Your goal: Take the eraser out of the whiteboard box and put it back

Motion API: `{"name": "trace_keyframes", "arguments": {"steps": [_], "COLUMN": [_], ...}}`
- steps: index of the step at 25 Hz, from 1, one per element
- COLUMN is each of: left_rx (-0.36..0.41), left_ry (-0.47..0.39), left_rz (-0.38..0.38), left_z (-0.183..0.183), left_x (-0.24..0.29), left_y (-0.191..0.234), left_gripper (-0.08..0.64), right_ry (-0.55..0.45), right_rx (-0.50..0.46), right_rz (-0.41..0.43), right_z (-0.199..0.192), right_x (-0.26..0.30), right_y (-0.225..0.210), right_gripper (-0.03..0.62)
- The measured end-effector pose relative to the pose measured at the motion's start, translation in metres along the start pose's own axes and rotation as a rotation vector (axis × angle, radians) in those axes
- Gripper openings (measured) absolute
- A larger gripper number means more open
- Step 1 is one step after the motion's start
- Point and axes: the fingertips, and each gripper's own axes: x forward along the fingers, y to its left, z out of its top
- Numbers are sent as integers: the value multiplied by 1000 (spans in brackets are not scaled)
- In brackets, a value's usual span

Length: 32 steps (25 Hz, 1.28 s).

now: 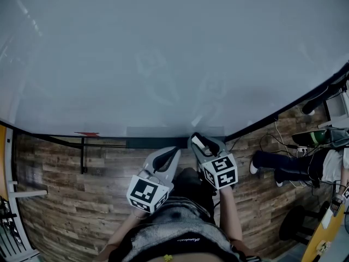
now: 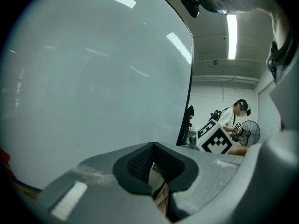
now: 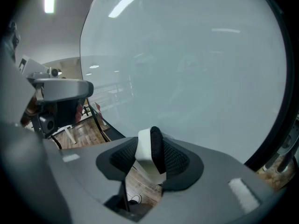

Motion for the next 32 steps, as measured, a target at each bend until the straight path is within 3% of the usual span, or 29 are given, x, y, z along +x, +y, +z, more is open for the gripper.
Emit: {"name": "trace_keyframes", "arguments": {"steps": [32], "left_rx": [-10], "left_ry": [9], "left_rz": [-8], "left_z": [2], "left_x": [1], "left_y": [2], "left_gripper": [0], "right_ry": [-6], "right_rx": [17], "right_rz": [-4], "right_z": [5], "right_x": [-2], "right_y": [-2], "right_gripper": [166]}}
